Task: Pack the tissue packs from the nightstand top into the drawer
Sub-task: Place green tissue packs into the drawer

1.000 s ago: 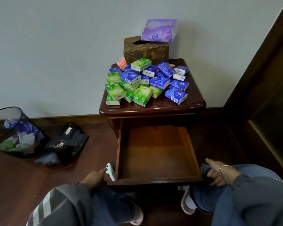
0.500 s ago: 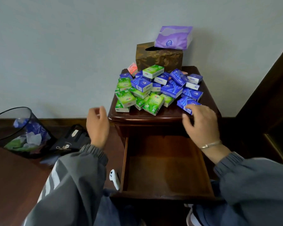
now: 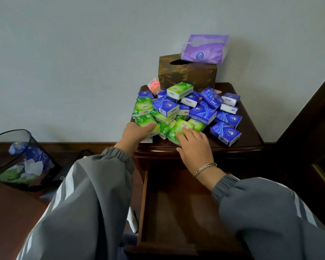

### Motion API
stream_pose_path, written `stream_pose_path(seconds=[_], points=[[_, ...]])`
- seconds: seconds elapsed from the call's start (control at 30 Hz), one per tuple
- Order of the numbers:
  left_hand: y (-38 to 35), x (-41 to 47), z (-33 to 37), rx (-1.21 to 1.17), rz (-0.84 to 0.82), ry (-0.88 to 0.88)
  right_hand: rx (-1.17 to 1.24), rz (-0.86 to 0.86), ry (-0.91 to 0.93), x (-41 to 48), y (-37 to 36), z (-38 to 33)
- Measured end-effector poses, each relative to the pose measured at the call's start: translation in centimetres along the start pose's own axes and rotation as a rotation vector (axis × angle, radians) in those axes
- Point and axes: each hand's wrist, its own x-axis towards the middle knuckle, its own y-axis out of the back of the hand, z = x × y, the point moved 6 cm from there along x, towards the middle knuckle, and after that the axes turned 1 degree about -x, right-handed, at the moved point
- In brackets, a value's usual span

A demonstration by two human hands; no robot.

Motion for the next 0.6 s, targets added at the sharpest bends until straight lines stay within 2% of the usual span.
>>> stream_pose_path(seconds=[0.07, 0.23, 0.37, 0.5, 0.53, 0.6], points=[[-0.1, -0.1, 0.0, -0.082, -0.115, 0.046, 0.005, 0.007, 0.009, 0.2, 0.2, 0.2], [0.6, -0.5, -1.2, -0.121, -0.187, 0.154, 0.028, 0.022, 0.032, 0.5, 0.4, 0.2], [0.9, -0.9, -1.8, -0.177, -0.207, 0.07, 0.085, -0.006, 0.027, 0.3, 0.4, 0.4], [1.1, -1.1, -2.2, -0.207, -0.187, 0.058, 0.044, -0.021, 0.117, -0.1, 1.8, 0.2], [1.2, -1.2, -2.2, -0.211, -0.184, 0.06, 0.054, 0.047, 0.155, -0.3, 2.9, 0.3], [1.2, -1.2, -2.3, -0.218, -0.187, 0.057, 0.09, 0.299, 0.257, -1.1, 5.5, 0.5]])
